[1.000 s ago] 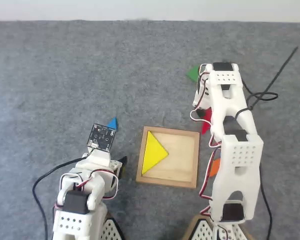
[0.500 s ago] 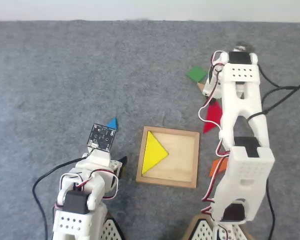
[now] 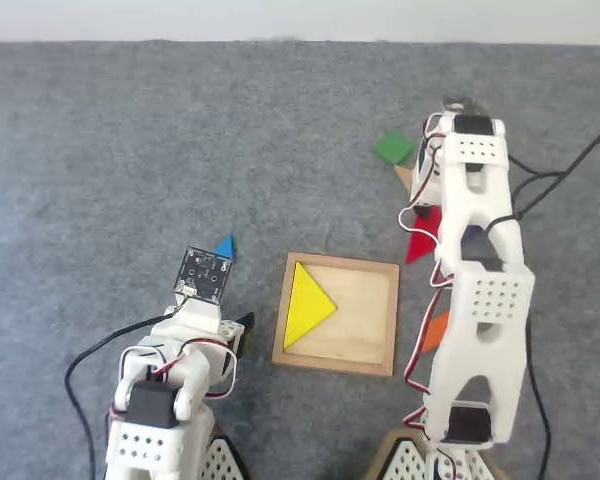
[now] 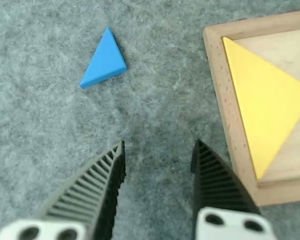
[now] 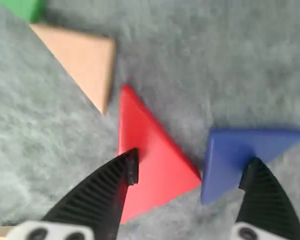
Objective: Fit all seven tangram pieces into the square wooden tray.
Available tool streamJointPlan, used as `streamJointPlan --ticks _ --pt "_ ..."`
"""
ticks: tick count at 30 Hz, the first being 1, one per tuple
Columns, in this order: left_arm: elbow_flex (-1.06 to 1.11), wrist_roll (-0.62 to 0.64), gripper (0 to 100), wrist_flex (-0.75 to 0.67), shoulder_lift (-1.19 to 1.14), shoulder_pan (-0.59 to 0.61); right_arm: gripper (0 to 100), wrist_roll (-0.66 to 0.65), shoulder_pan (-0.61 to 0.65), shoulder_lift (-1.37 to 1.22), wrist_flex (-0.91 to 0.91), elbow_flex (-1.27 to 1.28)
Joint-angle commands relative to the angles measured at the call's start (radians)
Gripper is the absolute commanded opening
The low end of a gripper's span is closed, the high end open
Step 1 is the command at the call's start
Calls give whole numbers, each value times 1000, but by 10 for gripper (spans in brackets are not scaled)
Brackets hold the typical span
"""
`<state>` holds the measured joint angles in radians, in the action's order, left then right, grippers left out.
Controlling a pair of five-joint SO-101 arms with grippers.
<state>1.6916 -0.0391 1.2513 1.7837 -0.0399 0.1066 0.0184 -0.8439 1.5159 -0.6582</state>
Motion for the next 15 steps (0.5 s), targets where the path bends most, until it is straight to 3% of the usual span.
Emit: streamJointPlan --ticks 1,15 --pt "-7 -2 207 -5 8 -5 316 -94 13 -38 53 -132" --pt "-7 -2 207 -5 8 -5 317 -146 110 -51 127 -141"
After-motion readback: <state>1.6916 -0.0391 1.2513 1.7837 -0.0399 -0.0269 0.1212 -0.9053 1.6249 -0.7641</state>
